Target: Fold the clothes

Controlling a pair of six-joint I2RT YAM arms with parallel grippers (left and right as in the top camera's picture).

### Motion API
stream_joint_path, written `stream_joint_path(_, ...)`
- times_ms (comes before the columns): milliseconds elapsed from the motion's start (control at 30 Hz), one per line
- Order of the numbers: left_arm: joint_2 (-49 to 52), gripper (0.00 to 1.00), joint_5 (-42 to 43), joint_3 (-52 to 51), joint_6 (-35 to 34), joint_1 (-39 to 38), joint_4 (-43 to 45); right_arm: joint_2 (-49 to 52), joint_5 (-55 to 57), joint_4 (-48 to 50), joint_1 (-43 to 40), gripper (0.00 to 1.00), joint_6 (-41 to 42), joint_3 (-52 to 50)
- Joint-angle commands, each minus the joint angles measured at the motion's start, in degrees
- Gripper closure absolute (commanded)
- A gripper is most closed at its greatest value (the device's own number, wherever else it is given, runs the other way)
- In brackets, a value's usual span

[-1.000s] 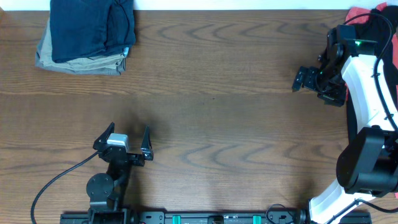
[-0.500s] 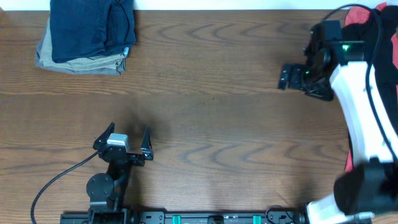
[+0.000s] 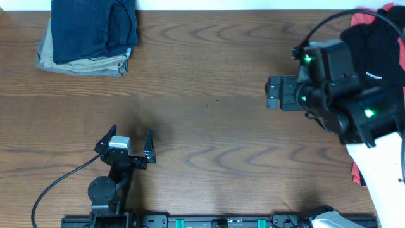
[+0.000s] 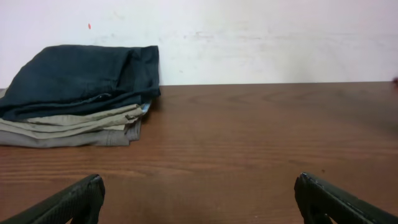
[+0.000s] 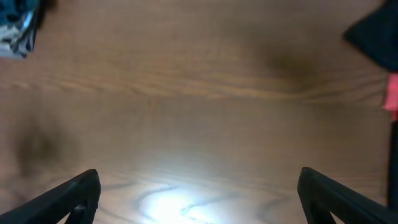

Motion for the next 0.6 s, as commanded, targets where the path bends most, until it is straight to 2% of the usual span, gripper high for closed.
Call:
stream_joint_path(0, -0.4, 0.02, 0.4, -0.7, 0.5, 0.3, -2.4, -3.6, 2.9, 0.2, -0.9, 0.01, -0.4, -1.5)
stream_joint_path(167, -0.4, 0.02, 0.4, -0.7, 0.5, 0.3, -2.4, -11.5, 2.4, 4.2, -3.0, 0.01, 0.4, -10.1)
stream_joint_path(400, -0.4, 0.02, 0.4, -0.7, 0.5, 0.3, -2.4, -28.7, -3.1, 19.5, -10.1, 0.01, 0.4, -33.3)
stream_joint_path(567, -0.4, 0.02, 0.4, -0.7, 0.5, 0.3, -2.4, -44.7, -4.2, 29.3, -15.0, 0.01, 0.4, -50.2)
